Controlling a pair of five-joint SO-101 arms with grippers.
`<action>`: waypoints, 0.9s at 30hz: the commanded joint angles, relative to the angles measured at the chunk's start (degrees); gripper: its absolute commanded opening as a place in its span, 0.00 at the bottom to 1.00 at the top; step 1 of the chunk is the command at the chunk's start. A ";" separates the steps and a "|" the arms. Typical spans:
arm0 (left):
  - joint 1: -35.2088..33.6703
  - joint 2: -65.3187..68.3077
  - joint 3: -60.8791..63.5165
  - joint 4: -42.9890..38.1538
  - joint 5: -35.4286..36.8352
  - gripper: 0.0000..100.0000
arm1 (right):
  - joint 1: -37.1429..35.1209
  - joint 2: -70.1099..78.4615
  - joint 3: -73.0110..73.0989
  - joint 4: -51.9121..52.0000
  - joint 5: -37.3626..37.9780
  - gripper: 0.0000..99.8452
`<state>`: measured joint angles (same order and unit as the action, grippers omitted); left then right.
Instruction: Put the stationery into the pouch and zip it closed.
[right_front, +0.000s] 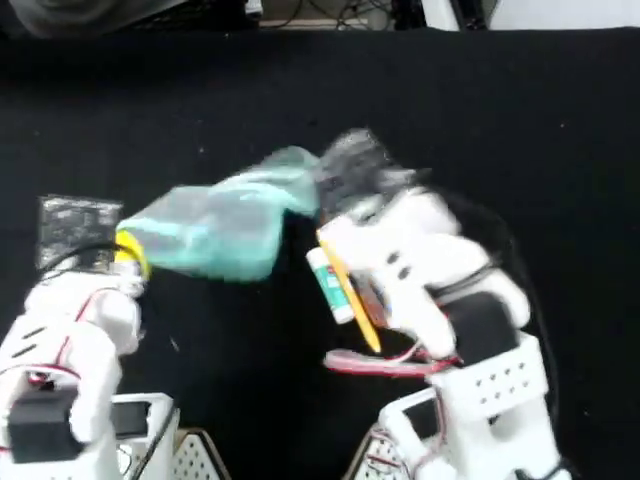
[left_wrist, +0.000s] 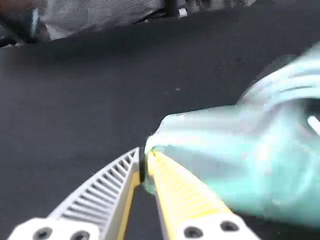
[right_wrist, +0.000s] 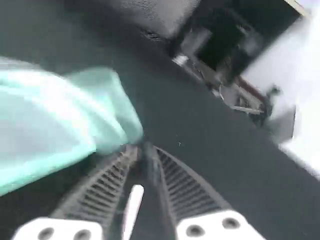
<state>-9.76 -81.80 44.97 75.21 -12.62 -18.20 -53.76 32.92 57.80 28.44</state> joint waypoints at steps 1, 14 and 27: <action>-1.71 -1.41 2.15 -2.73 -2.73 0.03 | 5.01 -1.10 -0.57 -0.09 0.53 0.01; -1.10 -1.32 6.46 -5.89 -2.90 0.03 | -9.58 -0.48 -0.04 4.75 -1.14 0.11; -1.10 -1.32 6.46 -5.71 -2.99 0.03 | -15.38 28.79 -17.10 2.81 -2.90 0.23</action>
<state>-11.16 -82.86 51.65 70.64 -15.34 -32.09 -30.81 22.11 59.65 22.37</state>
